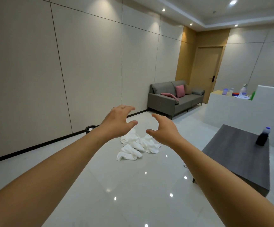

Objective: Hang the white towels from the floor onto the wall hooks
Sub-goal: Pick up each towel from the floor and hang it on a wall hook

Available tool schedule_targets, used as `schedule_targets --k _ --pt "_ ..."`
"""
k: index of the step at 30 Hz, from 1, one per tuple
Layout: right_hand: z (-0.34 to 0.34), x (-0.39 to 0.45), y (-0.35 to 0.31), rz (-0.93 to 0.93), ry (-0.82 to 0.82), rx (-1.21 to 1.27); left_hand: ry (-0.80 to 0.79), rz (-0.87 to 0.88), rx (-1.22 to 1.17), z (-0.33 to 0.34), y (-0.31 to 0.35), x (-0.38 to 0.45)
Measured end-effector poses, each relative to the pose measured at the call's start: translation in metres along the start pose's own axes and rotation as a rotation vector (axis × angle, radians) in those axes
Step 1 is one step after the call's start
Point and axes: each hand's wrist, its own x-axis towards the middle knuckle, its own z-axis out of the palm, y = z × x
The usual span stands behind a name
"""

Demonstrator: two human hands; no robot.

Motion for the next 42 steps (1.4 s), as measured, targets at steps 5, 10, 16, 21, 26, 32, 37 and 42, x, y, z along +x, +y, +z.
schedule_targets --k 5,10,16,21,26,32,37,42 --pt "0.014 0.116 0.040 -0.013 -0.029 0.021 -0.013 -0.019 0.035 0.037 -0.021 0.106" --pt "0.031 0.213 0.070 -0.034 -0.048 0.041 0.008 -0.069 0.012 0.069 -0.051 0.192" --pt "0.072 0.300 0.111 -0.005 -0.104 0.038 -0.053 -0.108 0.001 0.124 -0.096 0.274" --pt "0.113 0.379 0.141 0.029 -0.124 0.007 -0.099 -0.077 -0.004 0.168 -0.144 0.348" --pt "0.151 0.480 0.161 0.063 -0.096 -0.017 -0.094 -0.057 -0.021 0.205 -0.202 0.452" --pt "0.170 0.601 0.190 0.164 -0.068 -0.041 -0.177 -0.004 -0.070 0.243 -0.251 0.582" --pt "0.197 0.673 0.215 0.210 -0.063 -0.036 -0.205 0.013 -0.094 0.284 -0.284 0.656" --pt "0.241 0.742 0.248 0.247 -0.124 -0.010 -0.273 0.006 -0.079 0.335 -0.328 0.718"
